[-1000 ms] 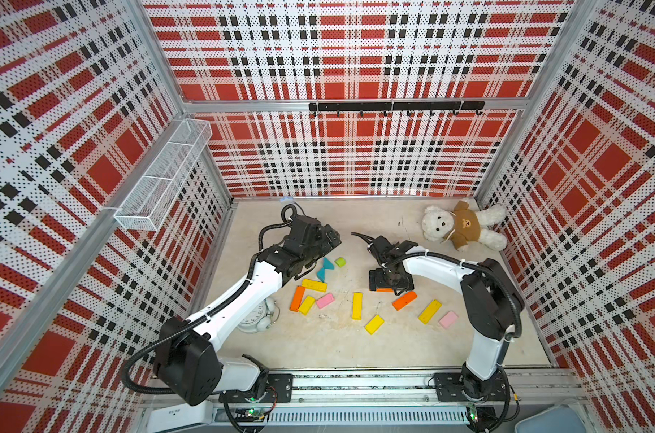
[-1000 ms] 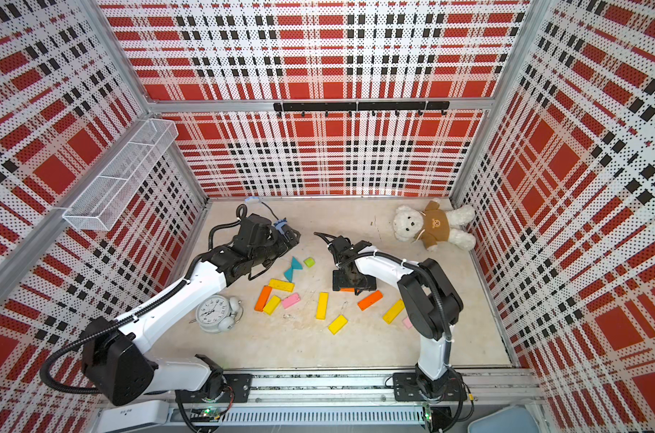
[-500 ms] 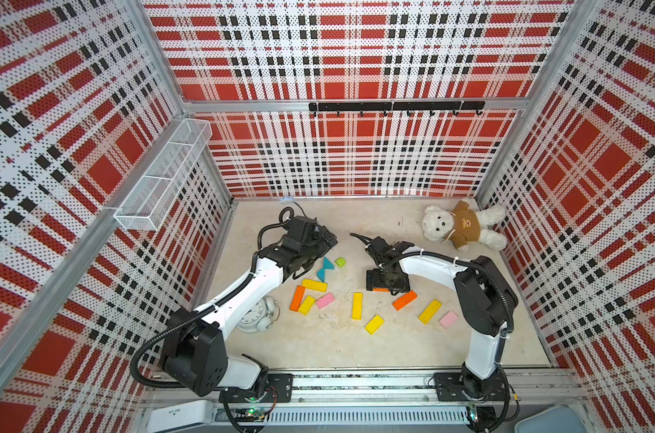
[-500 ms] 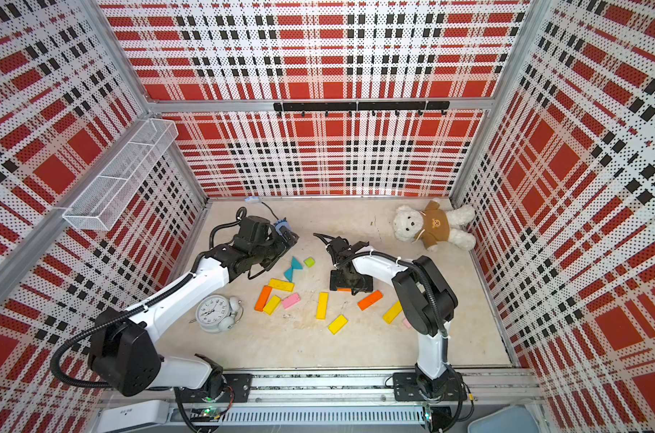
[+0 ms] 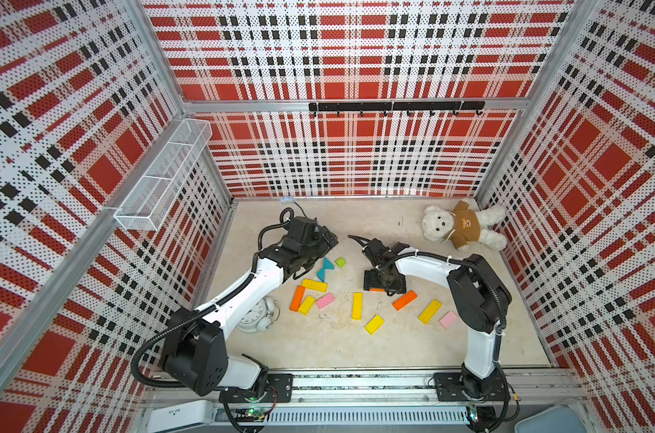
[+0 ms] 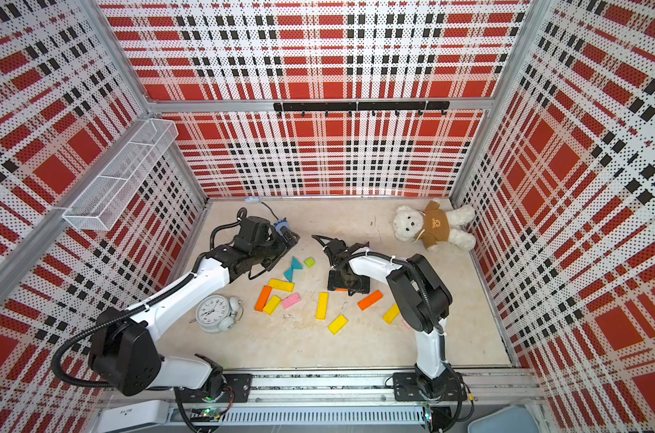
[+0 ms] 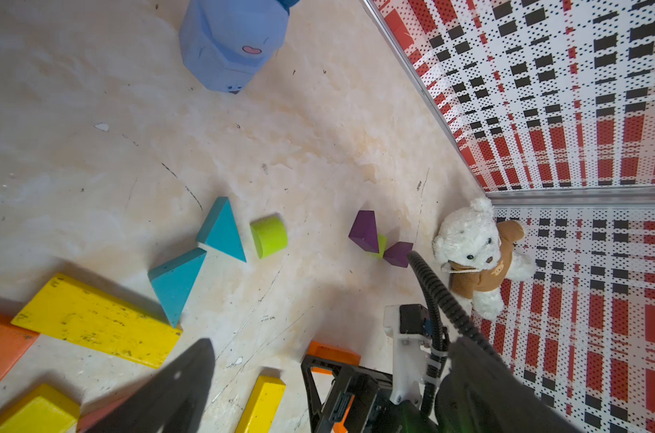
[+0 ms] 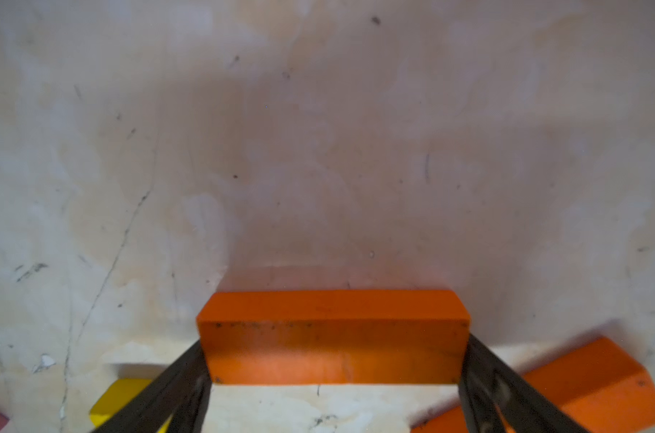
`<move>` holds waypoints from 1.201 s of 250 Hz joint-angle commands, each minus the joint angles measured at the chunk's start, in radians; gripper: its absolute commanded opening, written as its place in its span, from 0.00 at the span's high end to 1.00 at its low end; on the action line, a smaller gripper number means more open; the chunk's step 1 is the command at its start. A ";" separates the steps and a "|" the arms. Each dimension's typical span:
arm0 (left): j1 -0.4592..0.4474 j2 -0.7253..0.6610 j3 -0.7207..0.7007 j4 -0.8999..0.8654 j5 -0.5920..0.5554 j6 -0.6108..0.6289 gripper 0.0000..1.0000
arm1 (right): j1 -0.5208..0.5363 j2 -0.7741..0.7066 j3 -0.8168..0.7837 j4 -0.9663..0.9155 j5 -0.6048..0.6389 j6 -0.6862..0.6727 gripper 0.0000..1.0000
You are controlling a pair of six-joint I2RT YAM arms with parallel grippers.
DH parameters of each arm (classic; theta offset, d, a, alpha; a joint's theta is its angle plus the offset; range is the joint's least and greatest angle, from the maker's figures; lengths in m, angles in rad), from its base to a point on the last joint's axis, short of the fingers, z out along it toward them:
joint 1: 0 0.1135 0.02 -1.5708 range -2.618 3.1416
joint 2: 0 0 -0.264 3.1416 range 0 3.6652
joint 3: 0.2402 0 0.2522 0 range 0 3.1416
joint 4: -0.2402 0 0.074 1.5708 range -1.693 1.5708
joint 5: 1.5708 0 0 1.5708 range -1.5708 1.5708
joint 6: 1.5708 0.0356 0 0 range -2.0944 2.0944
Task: Assemble a carrot with building blocks
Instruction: Pick up the building block from the center of the board, then assemble the building block at the center of the board.
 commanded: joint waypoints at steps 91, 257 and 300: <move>0.015 0.006 -0.013 0.030 0.018 -0.014 0.01 | -0.002 -0.027 0.071 -0.044 0.078 -0.062 0.16; 0.025 0.008 -0.017 0.064 0.039 0.020 0.00 | -0.160 0.151 0.349 -0.110 0.008 -0.250 0.15; 0.030 0.009 -0.017 0.067 0.040 0.022 0.00 | -0.179 0.184 0.365 -0.102 -0.008 -0.250 0.15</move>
